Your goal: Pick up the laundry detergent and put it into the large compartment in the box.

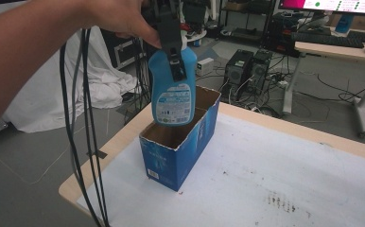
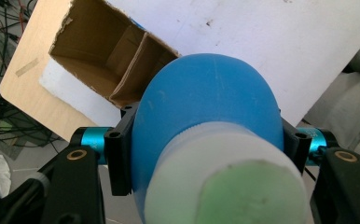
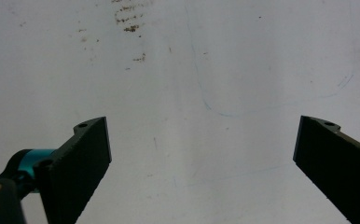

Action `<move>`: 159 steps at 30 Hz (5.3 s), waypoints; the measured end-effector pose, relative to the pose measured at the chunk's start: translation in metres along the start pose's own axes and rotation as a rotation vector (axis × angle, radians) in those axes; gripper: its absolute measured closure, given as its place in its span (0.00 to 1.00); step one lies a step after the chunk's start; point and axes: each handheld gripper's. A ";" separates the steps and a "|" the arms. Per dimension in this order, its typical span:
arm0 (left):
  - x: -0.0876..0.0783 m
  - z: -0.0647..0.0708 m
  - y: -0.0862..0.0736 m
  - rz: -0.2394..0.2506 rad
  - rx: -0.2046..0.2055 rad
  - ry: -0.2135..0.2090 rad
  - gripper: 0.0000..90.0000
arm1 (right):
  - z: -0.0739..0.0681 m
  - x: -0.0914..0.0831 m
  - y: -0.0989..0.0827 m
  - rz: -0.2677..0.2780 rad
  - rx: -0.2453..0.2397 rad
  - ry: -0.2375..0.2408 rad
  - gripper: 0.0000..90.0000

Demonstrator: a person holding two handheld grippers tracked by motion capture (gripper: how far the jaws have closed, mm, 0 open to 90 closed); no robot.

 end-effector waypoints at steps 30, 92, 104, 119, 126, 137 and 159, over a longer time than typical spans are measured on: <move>0.129 -0.011 -0.002 -0.054 0.044 -0.027 0.42 | 0.001 0.007 0.006 -0.016 -0.003 0.007 0.03; 0.077 -0.009 -0.015 0.132 -0.070 -0.019 0.26 | -0.010 0.000 0.004 0.000 -0.021 0.011 0.03; 0.060 0.038 0.031 0.144 0.107 -0.054 0.26 | -0.014 -0.002 0.003 0.032 -0.028 0.007 0.04; 0.094 0.097 0.108 0.127 0.271 -0.011 0.02 | -0.023 -0.007 -0.002 0.058 -0.014 -0.009 0.03; 0.113 0.113 0.130 0.091 0.284 -0.081 0.02 | -0.025 -0.004 -0.007 0.060 -0.013 -0.009 0.03; 0.149 0.130 0.158 0.029 0.310 -0.087 0.02 | -0.028 0.002 -0.012 0.065 -0.004 -0.002 0.03; 0.164 0.122 0.168 0.033 0.304 -0.128 0.02 | -0.023 0.012 -0.020 0.063 0.005 0.010 0.03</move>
Point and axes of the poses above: each handheld gripper's, and its own axes: x roughly forward along the jaws, y roughly out of its top, z roughly to its right, and after that the axes turned 6 degrees about -z, right-handed
